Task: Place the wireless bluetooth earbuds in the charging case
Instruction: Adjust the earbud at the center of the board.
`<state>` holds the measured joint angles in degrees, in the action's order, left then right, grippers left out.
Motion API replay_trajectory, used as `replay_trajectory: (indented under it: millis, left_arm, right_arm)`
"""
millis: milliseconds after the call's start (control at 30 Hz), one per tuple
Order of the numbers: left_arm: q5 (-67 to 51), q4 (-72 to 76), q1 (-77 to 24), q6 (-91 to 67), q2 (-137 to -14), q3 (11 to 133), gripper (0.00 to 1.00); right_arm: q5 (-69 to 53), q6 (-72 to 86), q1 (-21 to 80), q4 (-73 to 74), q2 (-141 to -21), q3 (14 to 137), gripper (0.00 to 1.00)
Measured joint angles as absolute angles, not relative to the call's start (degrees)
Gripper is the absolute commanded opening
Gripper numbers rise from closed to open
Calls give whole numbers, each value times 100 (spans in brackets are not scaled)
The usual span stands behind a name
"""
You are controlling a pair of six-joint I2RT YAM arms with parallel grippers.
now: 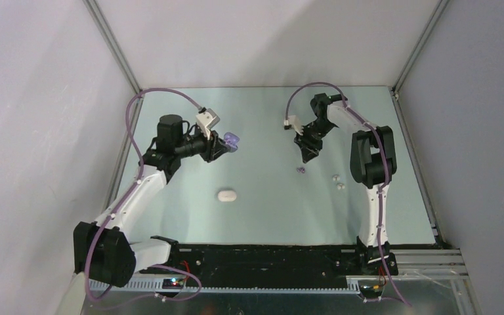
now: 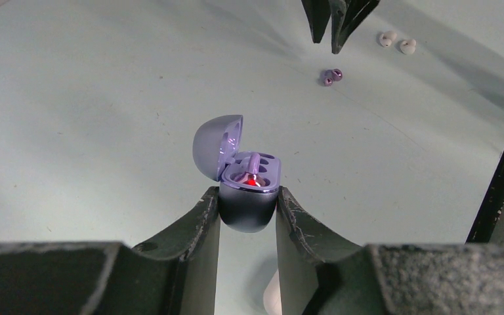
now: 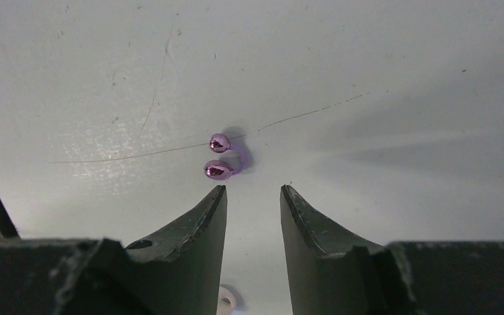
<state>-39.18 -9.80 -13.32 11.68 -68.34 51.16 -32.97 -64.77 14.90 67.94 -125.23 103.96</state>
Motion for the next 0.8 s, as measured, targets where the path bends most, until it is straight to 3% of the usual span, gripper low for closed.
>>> replay_trajectory:
  millis: [233,800]
  left_arm:
    - [-3920,-978,-1332,1168,-6834,5135,0]
    - [-3920,-978,-1332,1168,-6834,5135,0]
  right_arm:
    - [-3343,-6202,1544,6855,-12720,10394,47]
    - [-3057,-6235,1693,6864,-12796,10381,49]
